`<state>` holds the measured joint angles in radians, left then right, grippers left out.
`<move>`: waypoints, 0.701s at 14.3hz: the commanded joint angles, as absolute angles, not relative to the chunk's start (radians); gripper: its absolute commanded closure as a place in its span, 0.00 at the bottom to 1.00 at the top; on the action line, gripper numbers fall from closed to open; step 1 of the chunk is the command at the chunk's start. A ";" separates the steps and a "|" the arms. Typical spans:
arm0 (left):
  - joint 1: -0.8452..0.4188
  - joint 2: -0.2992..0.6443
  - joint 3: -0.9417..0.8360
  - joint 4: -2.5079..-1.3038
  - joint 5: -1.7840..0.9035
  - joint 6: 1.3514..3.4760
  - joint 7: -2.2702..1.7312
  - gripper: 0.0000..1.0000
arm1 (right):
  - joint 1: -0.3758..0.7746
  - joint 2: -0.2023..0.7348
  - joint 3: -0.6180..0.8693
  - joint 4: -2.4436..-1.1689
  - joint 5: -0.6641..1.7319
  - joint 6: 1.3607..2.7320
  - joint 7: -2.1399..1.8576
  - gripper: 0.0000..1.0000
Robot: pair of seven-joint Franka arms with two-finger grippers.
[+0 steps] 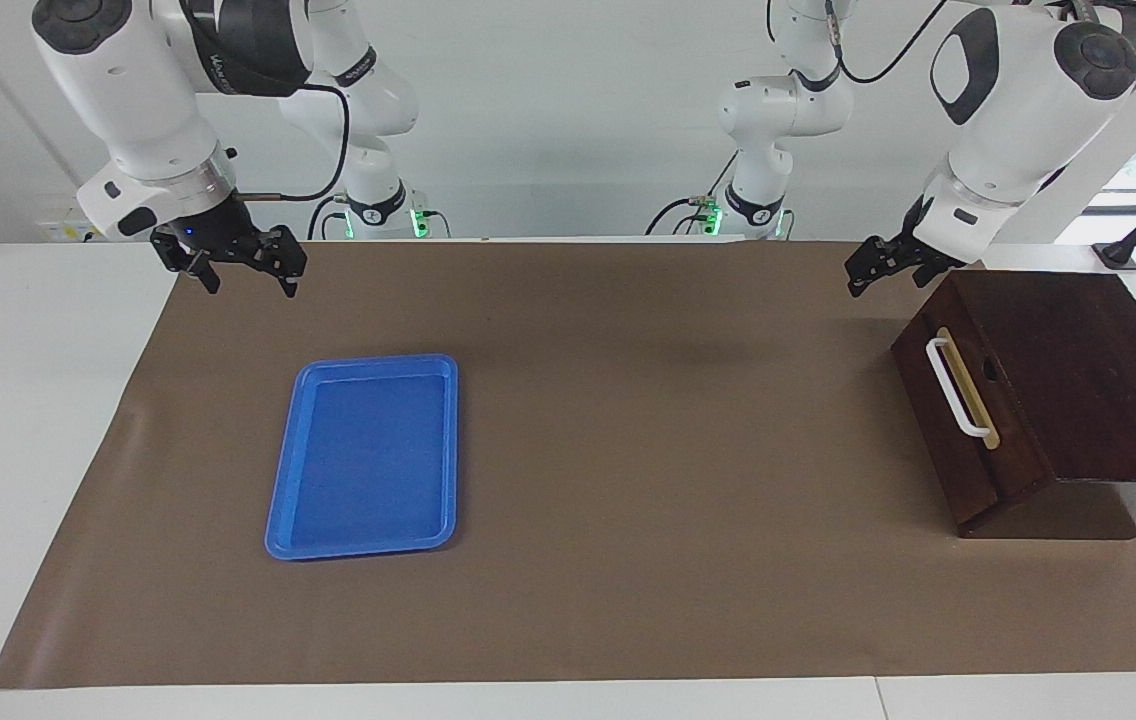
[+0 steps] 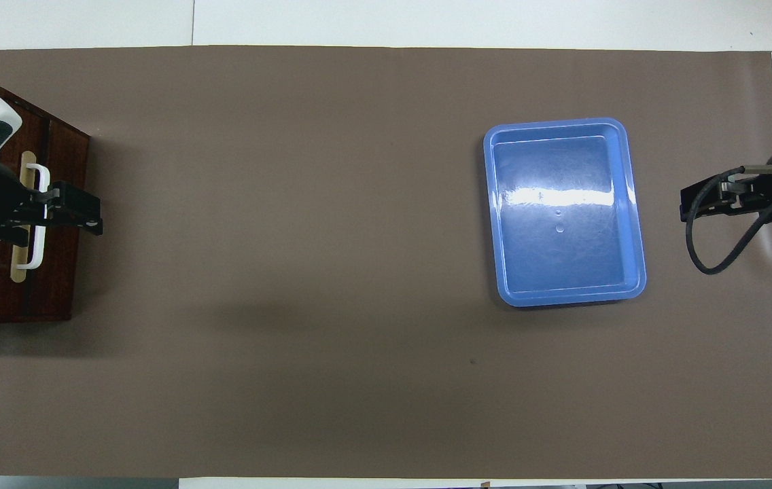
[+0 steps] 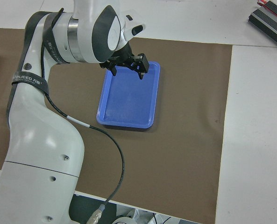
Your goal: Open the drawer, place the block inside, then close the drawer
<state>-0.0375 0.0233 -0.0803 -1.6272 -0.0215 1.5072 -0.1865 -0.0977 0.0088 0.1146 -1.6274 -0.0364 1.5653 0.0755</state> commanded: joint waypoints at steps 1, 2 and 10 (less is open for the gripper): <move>-0.063 0.014 -0.064 -1.620 -0.025 1.485 -0.173 0.00 | -0.110 0.012 0.126 -1.617 -0.034 1.551 0.049 0.00; -0.063 0.014 -0.063 -1.618 -0.025 1.486 -0.173 0.00 | -0.110 0.012 0.126 -1.617 -0.034 1.551 0.049 0.00; -0.051 -0.008 -0.055 -1.620 -0.011 1.483 -0.153 0.00 | -0.110 0.012 0.126 -1.617 -0.034 1.548 0.049 0.00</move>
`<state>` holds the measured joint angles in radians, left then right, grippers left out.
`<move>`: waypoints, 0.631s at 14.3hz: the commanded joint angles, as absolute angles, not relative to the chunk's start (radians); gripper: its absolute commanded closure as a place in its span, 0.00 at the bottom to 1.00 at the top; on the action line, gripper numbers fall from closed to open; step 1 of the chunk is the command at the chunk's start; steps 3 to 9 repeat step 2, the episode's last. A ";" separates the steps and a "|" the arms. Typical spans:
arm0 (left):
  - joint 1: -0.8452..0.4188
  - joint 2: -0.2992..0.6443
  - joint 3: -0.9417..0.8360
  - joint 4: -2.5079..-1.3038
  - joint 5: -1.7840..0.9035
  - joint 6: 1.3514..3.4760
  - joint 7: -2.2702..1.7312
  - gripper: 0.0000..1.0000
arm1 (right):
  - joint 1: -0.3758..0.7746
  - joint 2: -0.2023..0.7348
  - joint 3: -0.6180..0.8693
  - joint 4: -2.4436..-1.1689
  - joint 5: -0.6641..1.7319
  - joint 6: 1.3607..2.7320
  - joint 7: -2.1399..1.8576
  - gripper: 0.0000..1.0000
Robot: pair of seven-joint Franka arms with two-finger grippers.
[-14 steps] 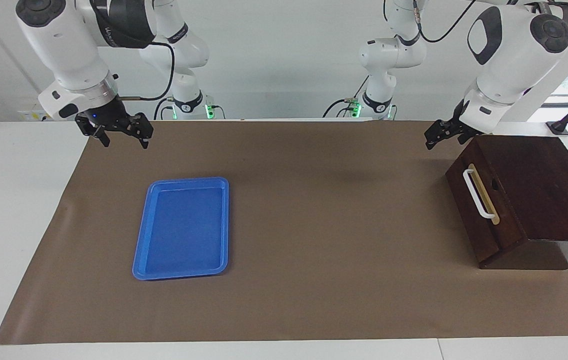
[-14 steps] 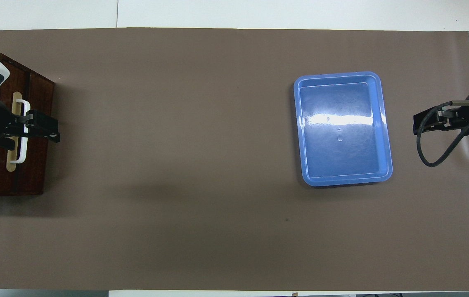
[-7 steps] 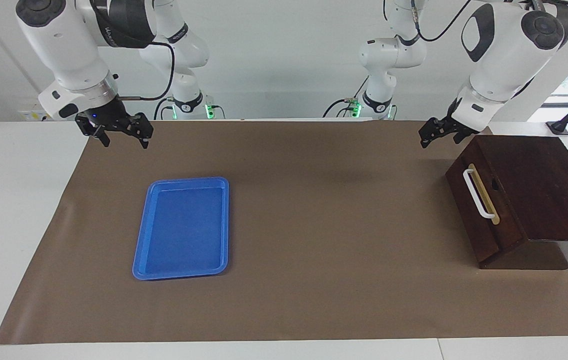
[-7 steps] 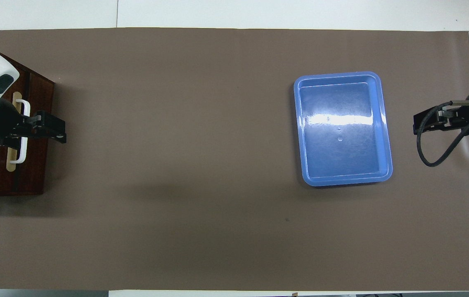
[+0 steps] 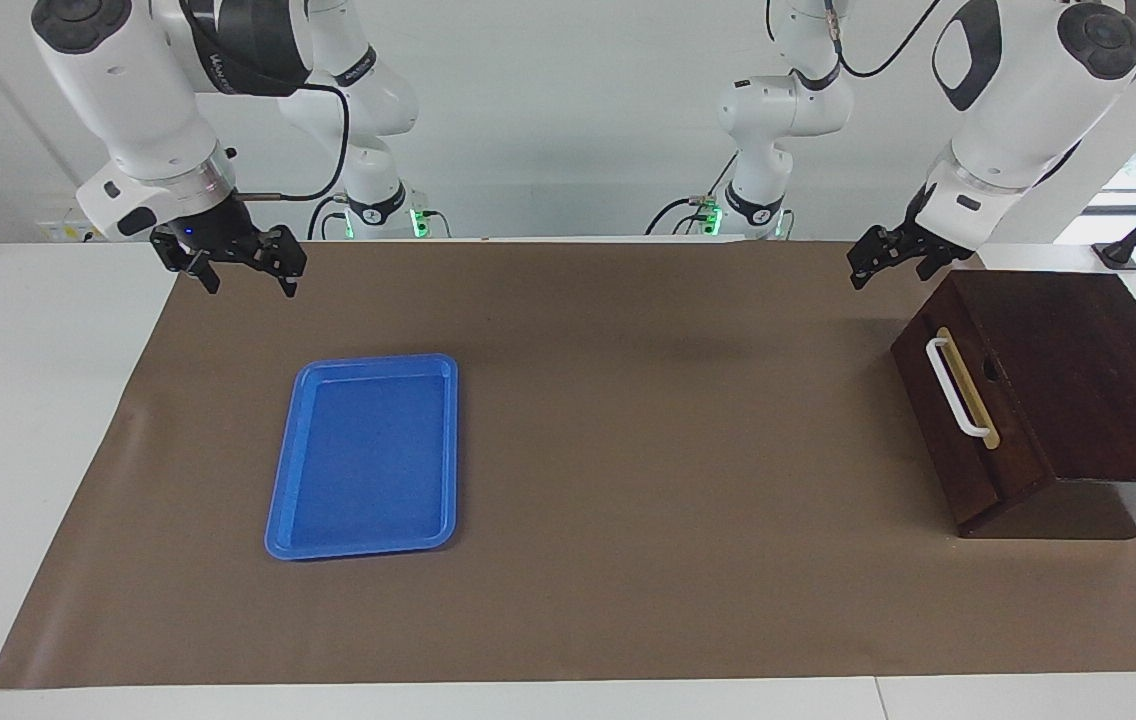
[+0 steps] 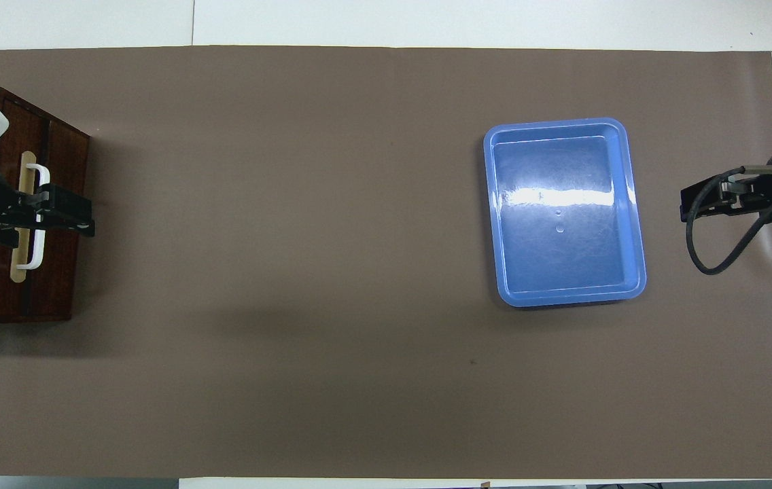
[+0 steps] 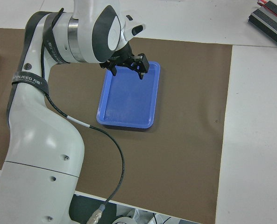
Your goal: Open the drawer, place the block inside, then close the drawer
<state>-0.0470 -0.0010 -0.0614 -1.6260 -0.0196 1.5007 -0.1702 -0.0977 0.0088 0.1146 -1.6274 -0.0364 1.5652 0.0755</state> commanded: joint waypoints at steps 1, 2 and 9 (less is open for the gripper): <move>-0.051 -0.008 -0.054 -1.618 -0.011 1.485 -0.153 0.00 | -0.110 0.012 0.126 -1.617 -0.034 1.549 0.049 0.00; -0.051 -0.008 -0.054 -1.618 -0.011 1.485 -0.153 0.00 | -0.110 0.012 0.126 -1.617 -0.035 1.548 0.049 0.00; -0.051 -0.008 -0.054 -1.618 -0.011 1.485 -0.153 0.00 | -0.110 0.012 0.126 -1.617 -0.035 1.548 0.049 0.00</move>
